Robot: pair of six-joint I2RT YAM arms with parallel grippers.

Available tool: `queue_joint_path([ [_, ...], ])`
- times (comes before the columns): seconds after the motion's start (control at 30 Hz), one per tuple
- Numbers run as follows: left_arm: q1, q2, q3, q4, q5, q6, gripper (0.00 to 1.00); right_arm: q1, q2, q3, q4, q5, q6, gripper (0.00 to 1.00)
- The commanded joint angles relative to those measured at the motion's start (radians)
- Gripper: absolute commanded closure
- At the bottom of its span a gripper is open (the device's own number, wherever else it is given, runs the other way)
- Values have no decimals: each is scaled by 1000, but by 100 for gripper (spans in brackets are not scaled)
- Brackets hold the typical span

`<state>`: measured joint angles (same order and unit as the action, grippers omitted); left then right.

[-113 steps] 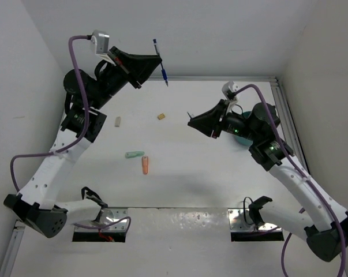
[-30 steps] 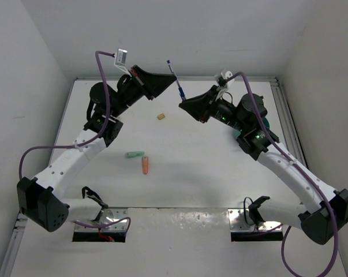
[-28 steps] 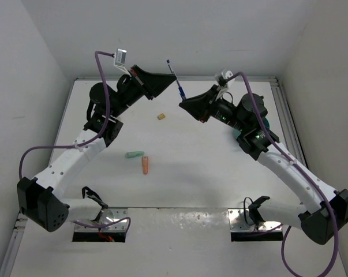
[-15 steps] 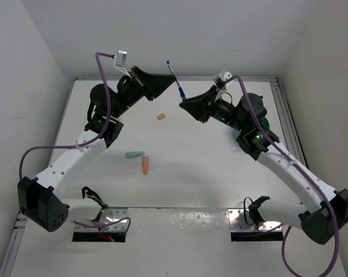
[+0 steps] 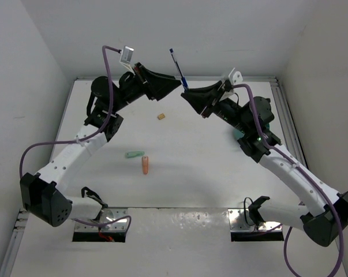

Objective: Sort the stationery into containers
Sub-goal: Close the pen cap on the pen.

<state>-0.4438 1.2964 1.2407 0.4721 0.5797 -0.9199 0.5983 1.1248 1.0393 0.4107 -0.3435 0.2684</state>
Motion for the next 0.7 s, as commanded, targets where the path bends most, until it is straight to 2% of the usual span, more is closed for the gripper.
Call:
queue_joint_path([
  [0.0, 22, 6, 55, -7, 29, 1, 21, 11, -25, 30, 111, 11, -28, 100],
  [0.1, 33, 11, 81, 3, 37, 0, 19, 11, -31, 19, 112, 11, -26, 100],
  [0.23, 42, 21, 137, 11, 86, 24, 27, 11, -36, 10, 109, 20, -28, 100],
  [0.37, 60, 24, 230, -122, 158, 139, 30, 11, -40, 14, 96, 31, -28, 100],
  [0.47, 102, 1, 220, -141, 178, 154, 30, 12, -45, 15, 85, 38, -31, 100],
  [0.57, 125, 7, 218, -147, 256, 121, 29, 12, -45, 16, 79, 37, -37, 100],
  [0.67, 134, 14, 209, -81, 296, 69, 29, 12, -37, 24, 65, 32, -35, 100],
])
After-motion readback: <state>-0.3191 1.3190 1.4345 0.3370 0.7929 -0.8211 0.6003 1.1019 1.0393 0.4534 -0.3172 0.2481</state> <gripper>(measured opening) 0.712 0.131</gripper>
